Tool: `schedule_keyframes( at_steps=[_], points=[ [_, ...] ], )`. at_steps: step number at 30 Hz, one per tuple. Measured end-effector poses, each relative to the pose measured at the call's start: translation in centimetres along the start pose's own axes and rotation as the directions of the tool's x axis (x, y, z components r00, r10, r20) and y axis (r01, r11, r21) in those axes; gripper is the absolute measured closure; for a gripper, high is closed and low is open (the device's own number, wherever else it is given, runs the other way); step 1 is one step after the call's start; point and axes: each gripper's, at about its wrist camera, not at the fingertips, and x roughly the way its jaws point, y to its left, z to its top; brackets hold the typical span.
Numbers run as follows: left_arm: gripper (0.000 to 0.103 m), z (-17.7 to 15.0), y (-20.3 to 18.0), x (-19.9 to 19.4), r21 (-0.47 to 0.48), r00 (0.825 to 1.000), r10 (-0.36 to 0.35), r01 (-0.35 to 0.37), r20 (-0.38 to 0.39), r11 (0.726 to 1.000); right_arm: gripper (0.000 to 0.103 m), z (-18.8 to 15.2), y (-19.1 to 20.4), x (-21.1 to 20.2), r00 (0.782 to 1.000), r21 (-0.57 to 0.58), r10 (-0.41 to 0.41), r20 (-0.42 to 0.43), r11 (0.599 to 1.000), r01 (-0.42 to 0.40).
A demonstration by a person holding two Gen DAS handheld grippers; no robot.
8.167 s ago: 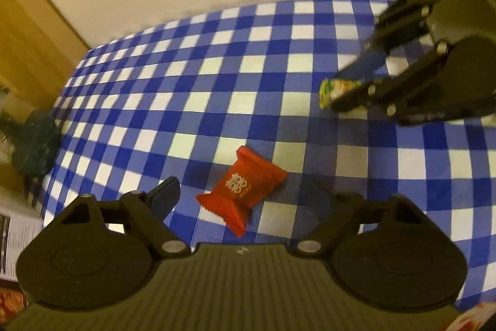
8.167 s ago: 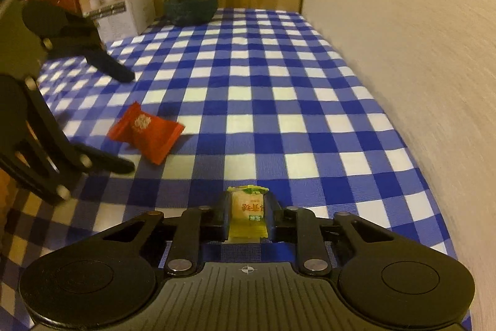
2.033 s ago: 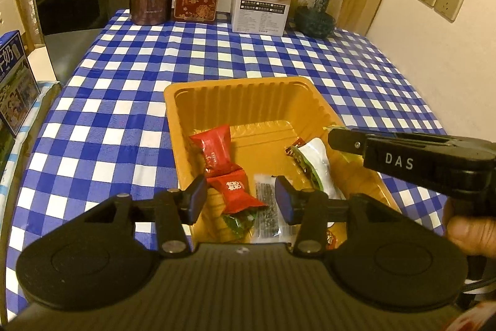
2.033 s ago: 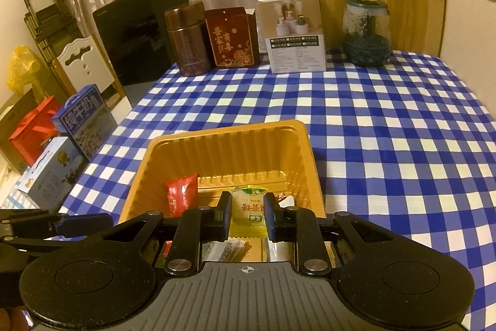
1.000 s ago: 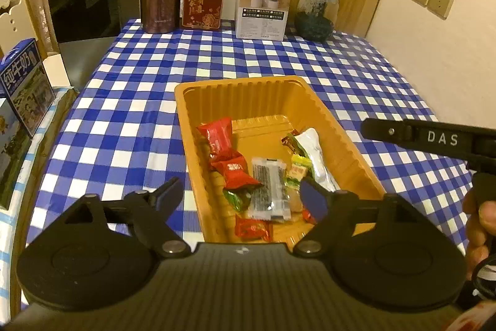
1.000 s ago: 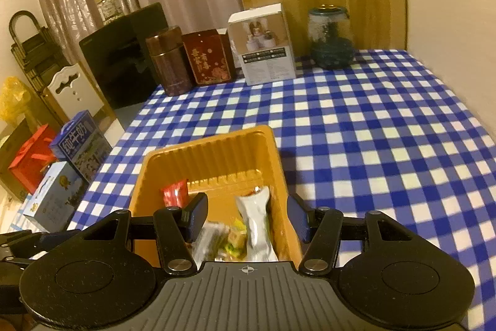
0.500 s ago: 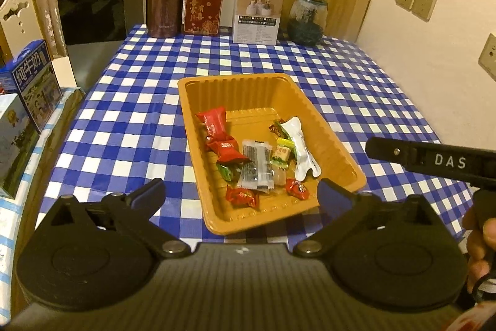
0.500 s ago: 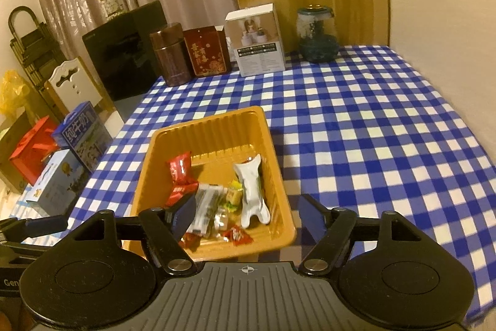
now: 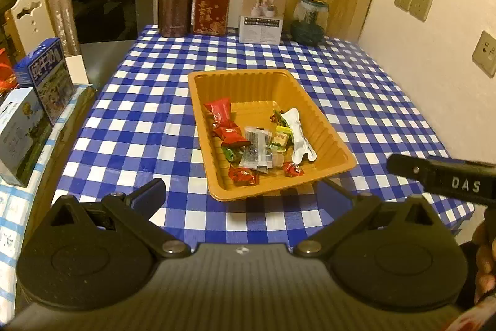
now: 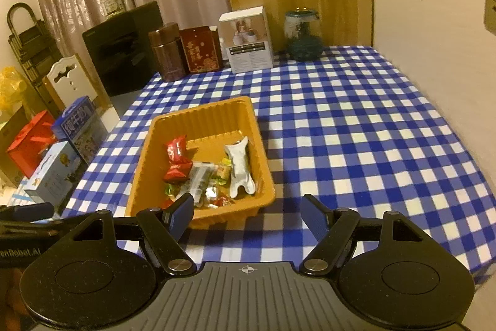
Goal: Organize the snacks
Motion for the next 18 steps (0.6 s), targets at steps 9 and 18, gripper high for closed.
schedule_keyframes(
  at_steps=[9,18],
  points=[
    [0.000,-1.2,-0.8,-2.2,0.012,1.000,0.002,-0.002,-0.001,1.000,0.027,-2.0,0.0,-2.3,1.000,-0.028,-0.018,-0.005,0.999,0.018],
    [0.000,-2.5,-1.4,-4.5,0.031,0.999,0.027,-0.028,0.022,0.999,0.027,-3.5,0.6,-4.3,1.000,-0.055,-0.018,-0.023,0.998,0.016]
  ],
)
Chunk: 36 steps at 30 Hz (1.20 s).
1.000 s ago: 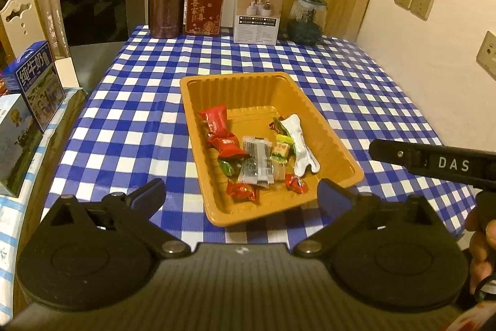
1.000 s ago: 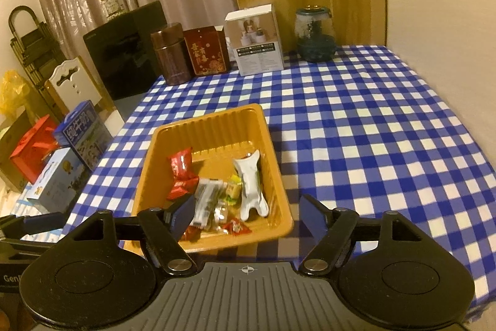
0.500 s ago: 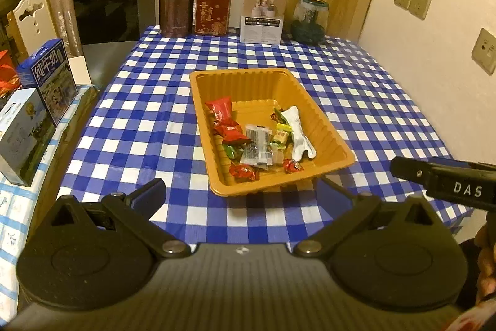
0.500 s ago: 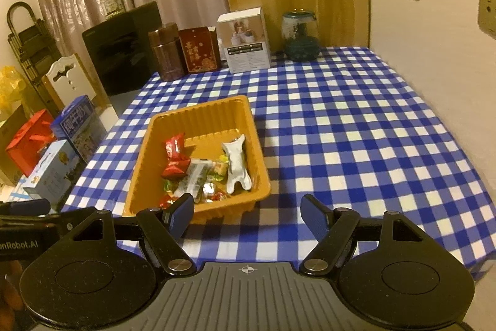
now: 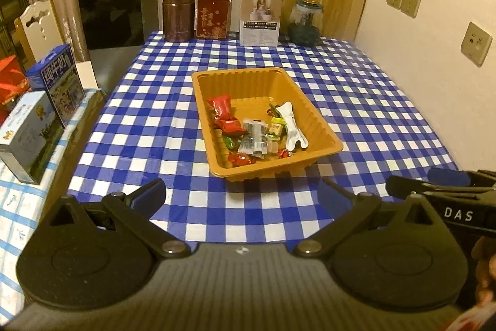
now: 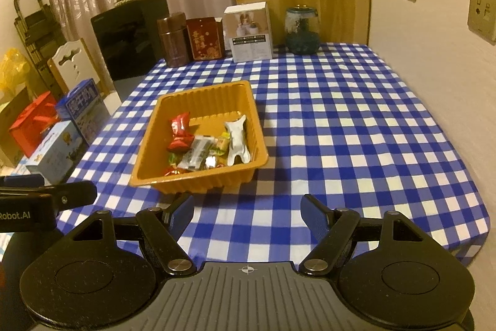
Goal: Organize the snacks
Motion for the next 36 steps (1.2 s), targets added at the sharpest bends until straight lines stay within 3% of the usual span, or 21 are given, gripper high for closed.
schedule_keyframes(
  at_steps=[14,36],
  points=[
    [0.000,-1.1,0.3,-2.8,0.019,0.999,0.015,-0.016,0.041,1.000,0.027,-1.1,1.5,-3.3,1.000,-0.020,-0.018,0.001,1.000,0.018],
    [0.000,-1.4,0.2,-3.1,0.024,0.999,0.012,-0.013,0.035,1.000,0.027,-1.3,1.6,-3.4,1.000,-0.020,-0.010,0.000,1.000,0.010]
  ],
)
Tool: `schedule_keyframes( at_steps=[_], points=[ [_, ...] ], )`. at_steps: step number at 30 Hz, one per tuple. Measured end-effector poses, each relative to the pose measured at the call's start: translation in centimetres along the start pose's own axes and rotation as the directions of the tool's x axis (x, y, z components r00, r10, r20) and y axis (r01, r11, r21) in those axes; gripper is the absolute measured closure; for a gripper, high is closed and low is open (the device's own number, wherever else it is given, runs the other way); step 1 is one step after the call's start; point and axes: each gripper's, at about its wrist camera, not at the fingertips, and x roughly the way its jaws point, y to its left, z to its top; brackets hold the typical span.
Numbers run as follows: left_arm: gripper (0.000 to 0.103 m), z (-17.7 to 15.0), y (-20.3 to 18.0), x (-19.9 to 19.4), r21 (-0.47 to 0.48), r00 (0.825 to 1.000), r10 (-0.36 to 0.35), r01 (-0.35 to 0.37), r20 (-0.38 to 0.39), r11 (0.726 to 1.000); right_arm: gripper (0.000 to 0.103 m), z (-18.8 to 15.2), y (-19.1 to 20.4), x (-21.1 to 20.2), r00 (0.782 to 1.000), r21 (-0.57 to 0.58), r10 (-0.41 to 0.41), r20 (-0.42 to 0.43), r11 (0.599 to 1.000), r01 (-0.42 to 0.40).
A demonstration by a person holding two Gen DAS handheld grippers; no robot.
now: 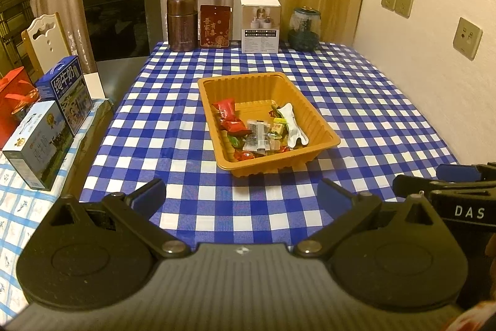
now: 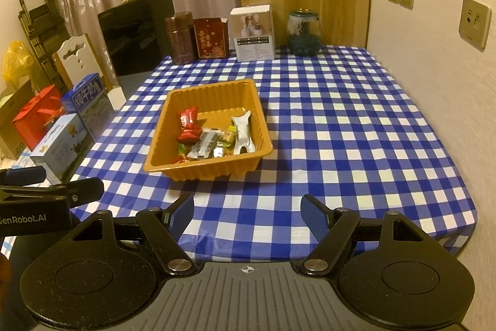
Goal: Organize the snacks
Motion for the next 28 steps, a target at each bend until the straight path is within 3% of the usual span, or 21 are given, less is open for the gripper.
schedule_keyframes(
  at_steps=[28],
  points=[
    [0.000,-0.22,0.18,0.42,0.004,1.000,-0.004,0.004,0.015,1.000,0.027,0.13,0.02,-0.05,1.000,0.003,0.002,-0.001,1.000,-0.002]
  ],
)
